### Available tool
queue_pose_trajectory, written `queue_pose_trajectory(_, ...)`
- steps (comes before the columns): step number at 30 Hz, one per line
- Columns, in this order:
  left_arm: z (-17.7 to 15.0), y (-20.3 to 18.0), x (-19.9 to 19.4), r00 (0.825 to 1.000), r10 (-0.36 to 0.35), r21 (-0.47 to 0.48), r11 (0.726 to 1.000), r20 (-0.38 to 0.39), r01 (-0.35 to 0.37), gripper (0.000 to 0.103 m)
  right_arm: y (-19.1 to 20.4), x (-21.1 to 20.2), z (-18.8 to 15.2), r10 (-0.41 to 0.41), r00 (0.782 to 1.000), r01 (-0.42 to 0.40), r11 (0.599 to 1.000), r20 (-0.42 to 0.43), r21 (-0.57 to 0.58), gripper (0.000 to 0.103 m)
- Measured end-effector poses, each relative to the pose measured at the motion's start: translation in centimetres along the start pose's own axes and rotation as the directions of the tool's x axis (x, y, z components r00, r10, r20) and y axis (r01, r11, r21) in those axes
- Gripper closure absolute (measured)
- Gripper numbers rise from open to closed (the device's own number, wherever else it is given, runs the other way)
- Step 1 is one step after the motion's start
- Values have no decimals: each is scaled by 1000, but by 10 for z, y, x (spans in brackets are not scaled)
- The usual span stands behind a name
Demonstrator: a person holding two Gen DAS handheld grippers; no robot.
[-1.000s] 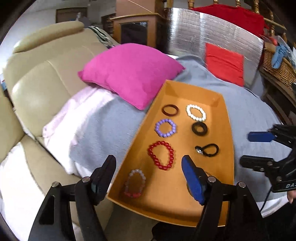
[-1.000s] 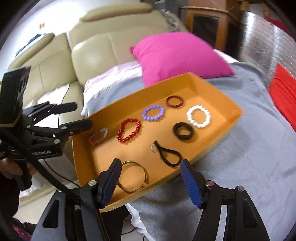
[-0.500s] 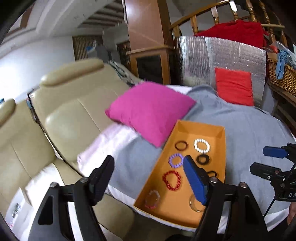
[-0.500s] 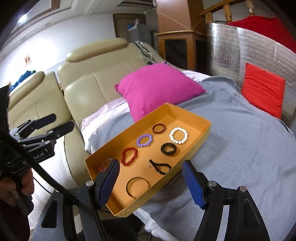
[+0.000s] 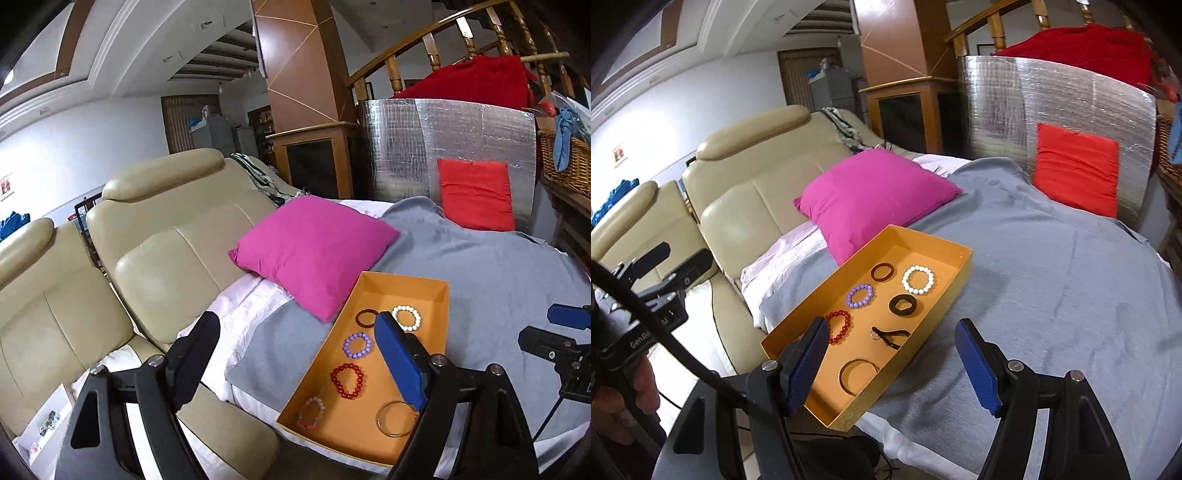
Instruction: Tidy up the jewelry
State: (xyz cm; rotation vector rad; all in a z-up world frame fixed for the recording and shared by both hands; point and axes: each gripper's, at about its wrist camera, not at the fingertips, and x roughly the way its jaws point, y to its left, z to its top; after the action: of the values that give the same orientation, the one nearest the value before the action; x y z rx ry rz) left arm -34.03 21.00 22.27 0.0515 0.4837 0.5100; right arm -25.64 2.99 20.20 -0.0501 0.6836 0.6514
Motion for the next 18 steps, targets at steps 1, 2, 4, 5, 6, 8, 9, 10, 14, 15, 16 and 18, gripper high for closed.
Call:
queue_pose_trajectory(1,0,-2,-1,1000,0,8,1000,-3,0,17,0,-1,0,-3,1000,3,1000,1,7,29)
queue_pose_trajectory(2,1,-2,-2,1000,-1,15,1000,-6,1,17,-1,-2,-1,-5,1000,5,1000,0,16,29)
queue_pose_trajectory(4,1,-4,-3,1000,-3,20,1000,-8,4,17,0,-4,-1,-13,1000,13,1000,3,23,29)
queue_pose_trajectory(5,1,-4,-5,1000,-5,19,1000,-8,5,17,0,-4,-1,-18,1000,18,1000,5,24,29)
queue_pose_trajectory(6,2,-5,-6,1000,-6,18,1000,-9,7,17,1,-4,-1,-20,1000,20,999,6,26,29)
queue_pose_trajectory(8,2,-5,-7,1000,-7,13,1000,-13,7,17,2,-4,-2,-24,1000,24,999,5,34,29)
queue_pose_trajectory(9,2,-5,-8,1000,-5,10,1000,-16,5,17,2,-4,-2,-25,1000,25,999,5,38,29)
queue_pose_trajectory(10,2,-6,-8,1000,-4,8,1000,-18,4,17,1,-3,-3,-25,1000,25,999,3,43,29)
queue_pose_trajectory(14,2,-6,-7,999,-12,7,1000,-34,13,17,2,-1,-4,-32,999,32,998,0,47,29)
queue_pose_trajectory(15,2,-7,-7,999,-9,8,1000,-35,10,17,3,0,-5,-32,999,32,998,-1,46,29)
queue_pose_trajectory(16,2,-6,-7,999,-7,8,1000,-36,7,17,3,0,-5,-32,999,32,998,-3,49,29)
queue_pose_trajectory(18,1,-6,-6,999,-3,4,1000,-38,4,17,5,1,-6,-29,1000,29,998,-6,51,29)
